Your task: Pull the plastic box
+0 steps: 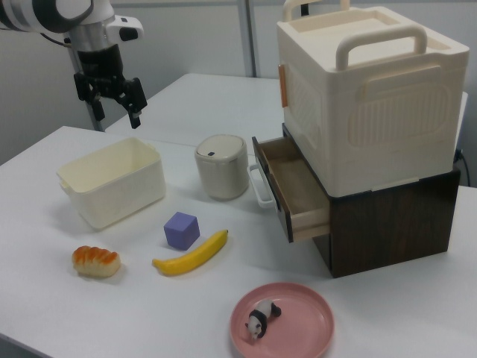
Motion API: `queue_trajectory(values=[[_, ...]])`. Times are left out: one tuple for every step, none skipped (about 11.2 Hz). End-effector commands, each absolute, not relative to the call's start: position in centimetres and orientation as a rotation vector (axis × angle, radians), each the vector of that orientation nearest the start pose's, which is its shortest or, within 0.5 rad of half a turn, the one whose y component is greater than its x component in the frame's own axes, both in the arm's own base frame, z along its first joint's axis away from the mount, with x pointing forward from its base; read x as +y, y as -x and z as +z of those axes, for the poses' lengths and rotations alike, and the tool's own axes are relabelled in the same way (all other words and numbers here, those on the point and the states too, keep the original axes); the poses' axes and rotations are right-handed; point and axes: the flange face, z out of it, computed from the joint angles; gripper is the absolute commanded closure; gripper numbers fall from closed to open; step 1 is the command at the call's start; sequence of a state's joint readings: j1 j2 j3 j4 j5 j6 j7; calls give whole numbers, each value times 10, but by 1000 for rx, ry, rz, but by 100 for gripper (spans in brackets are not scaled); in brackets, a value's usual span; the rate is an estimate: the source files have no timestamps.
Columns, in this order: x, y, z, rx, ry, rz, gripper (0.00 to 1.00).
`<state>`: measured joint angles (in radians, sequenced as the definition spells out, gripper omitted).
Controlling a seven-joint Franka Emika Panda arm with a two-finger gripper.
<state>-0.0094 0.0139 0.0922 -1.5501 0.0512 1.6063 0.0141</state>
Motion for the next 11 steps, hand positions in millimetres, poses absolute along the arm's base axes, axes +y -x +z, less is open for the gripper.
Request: queue_trajectory(values=[[57,-553,638,-109,3055,-50,0],[61,-552,639,-90,3057,-55,0],[59,-553,639,-73,3053,-61,0],[60,-554,637,-86,3053,-60,0],[59,-555,638,-84,3051,-74,0],[55,-556,639,-48,3048,-82,0],[58,-554,637,-55,3047,-68,0],[62,-555,636,-52,3046,-73,0],[62,-557,634,-45,3045,-73,0],[63,-559,633,-45,3042,-84,0],[66,-560,634,-51,3036,-99,0]])
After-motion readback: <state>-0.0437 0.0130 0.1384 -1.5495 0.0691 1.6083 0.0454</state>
